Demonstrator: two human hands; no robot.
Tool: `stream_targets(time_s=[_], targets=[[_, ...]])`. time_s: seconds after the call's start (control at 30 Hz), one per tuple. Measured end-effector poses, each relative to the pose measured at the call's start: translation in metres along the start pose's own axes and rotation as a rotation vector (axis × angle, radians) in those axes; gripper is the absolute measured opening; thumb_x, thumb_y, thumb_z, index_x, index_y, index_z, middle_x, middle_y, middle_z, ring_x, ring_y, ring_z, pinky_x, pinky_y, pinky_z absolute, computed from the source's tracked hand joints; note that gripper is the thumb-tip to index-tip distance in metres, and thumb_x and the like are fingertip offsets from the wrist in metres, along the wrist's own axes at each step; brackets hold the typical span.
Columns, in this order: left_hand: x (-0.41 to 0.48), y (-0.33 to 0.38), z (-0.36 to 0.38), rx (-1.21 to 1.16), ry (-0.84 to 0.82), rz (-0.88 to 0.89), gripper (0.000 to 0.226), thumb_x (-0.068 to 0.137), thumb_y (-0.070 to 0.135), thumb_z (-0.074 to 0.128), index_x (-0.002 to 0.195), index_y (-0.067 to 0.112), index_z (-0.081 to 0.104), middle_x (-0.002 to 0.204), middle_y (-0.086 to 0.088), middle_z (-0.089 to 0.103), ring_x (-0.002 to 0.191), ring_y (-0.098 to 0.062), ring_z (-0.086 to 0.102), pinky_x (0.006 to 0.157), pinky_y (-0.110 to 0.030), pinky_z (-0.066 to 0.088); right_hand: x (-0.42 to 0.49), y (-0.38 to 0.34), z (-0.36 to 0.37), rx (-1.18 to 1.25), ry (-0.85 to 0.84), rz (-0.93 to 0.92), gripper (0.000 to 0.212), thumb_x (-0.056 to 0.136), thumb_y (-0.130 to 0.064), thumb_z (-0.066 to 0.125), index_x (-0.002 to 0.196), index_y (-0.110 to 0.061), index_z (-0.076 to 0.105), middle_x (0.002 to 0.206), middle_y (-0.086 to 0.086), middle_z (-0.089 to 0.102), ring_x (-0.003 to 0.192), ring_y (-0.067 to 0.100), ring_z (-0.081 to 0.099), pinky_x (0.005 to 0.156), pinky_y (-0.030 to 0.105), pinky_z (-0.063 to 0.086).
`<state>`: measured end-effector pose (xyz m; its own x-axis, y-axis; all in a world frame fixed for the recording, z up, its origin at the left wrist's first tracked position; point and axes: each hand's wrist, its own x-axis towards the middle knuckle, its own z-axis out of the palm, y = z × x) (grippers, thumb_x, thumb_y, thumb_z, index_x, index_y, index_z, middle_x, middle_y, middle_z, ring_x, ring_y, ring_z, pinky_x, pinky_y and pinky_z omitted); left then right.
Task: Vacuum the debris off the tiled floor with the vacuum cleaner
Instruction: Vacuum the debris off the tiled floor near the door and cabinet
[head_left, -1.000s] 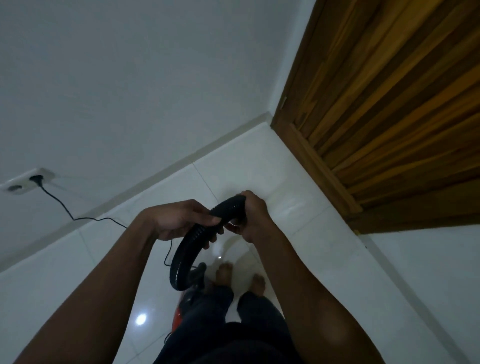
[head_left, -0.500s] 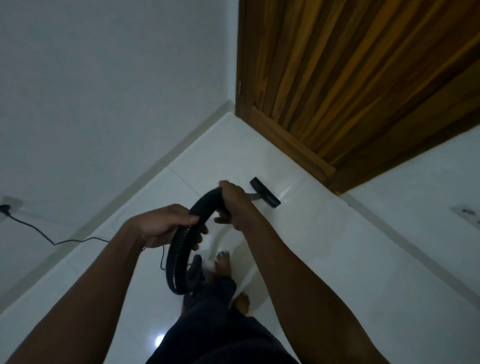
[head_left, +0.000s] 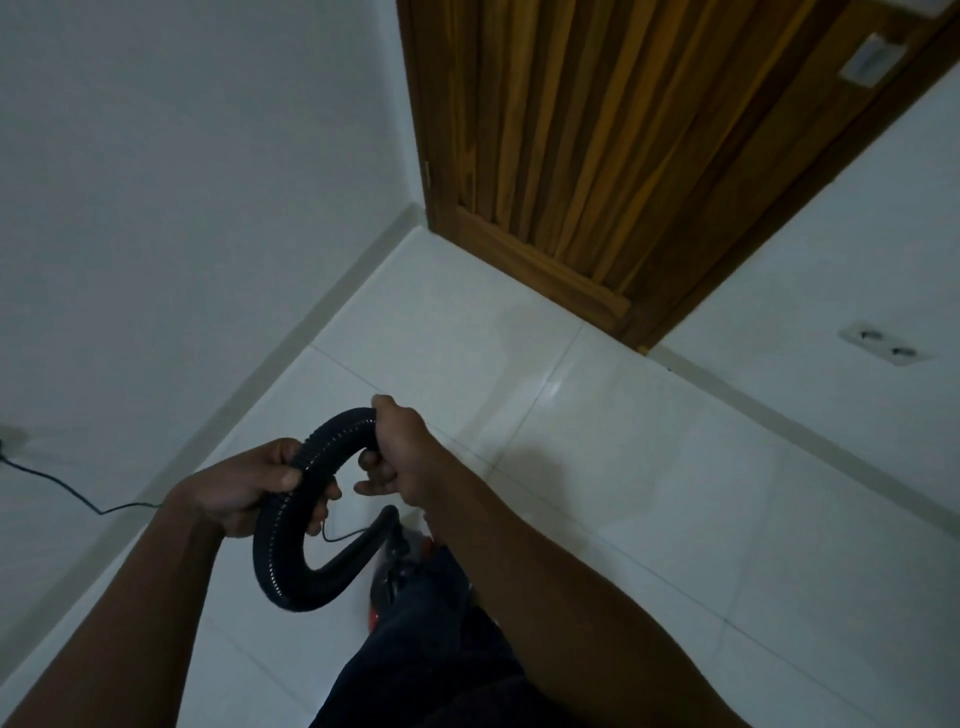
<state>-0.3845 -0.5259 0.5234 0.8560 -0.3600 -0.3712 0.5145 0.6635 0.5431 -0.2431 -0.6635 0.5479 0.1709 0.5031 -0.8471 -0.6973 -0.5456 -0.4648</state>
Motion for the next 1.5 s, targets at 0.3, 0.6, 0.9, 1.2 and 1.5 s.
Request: stream_targets(time_s=[0.3,0.6,0.9,1.2,1.5], targets=[[0.027,-0.005,0.047,0.151,0.582,0.034,0.078,0.018,0.048,0.099,0.073,-0.002,0.078,0.064,-0.014,0.065,0.055,-0.019,0.065,0.051,-0.029,0.057,0.007,-0.008,-0.027,0.095,0.026,-0.036,0.032,0.098,-0.031,0.031,0.089,-0.011,0.055,0.056,0.004,0.043,0.042,0.014,0.034,0.069,0.036,0.054],[0.045,-0.001,0.061,0.257,0.408,-0.096,0.073,0.038,0.04,0.1,0.084,-0.01,0.073,0.071,-0.022,0.068,0.063,-0.027,0.069,0.061,-0.036,0.06,-0.001,0.008,-0.05,0.136,0.055,0.024,0.032,0.096,-0.033,0.03,0.096,-0.013,0.055,0.057,0.002,0.04,0.035,0.012,0.032,0.073,0.037,0.056],[0.004,-0.024,0.037,0.255,0.524,-0.14,0.08,0.022,0.044,0.1,0.076,-0.009,0.074,0.061,-0.024,0.059,0.049,-0.029,0.06,0.049,-0.031,0.054,-0.006,0.038,-0.012,0.167,0.076,-0.048,0.015,0.097,-0.033,0.036,0.097,-0.022,0.046,0.081,-0.006,0.043,0.068,0.014,0.049,0.082,0.044,0.055],[-0.004,-0.019,0.01,-0.15,0.105,0.044,0.04,0.1,0.001,0.048,0.127,-0.027,0.035,0.115,-0.039,0.053,0.108,-0.046,0.055,0.096,-0.054,0.043,-0.013,0.011,-0.009,0.164,-0.016,0.028,0.005,0.094,-0.011,0.044,0.09,-0.011,0.046,0.075,0.002,0.039,0.06,0.017,0.04,0.086,0.053,0.054],[-0.01,-0.027,0.0,-0.085,0.007,0.094,0.039,0.097,0.0,0.055,0.122,-0.025,0.039,0.11,-0.036,0.054,0.1,-0.043,0.058,0.093,-0.049,0.043,-0.021,0.01,0.002,0.061,-0.032,-0.021,0.02,0.099,-0.011,0.032,0.084,-0.011,0.045,0.069,0.008,0.04,0.054,0.016,0.038,0.085,0.055,0.055]])
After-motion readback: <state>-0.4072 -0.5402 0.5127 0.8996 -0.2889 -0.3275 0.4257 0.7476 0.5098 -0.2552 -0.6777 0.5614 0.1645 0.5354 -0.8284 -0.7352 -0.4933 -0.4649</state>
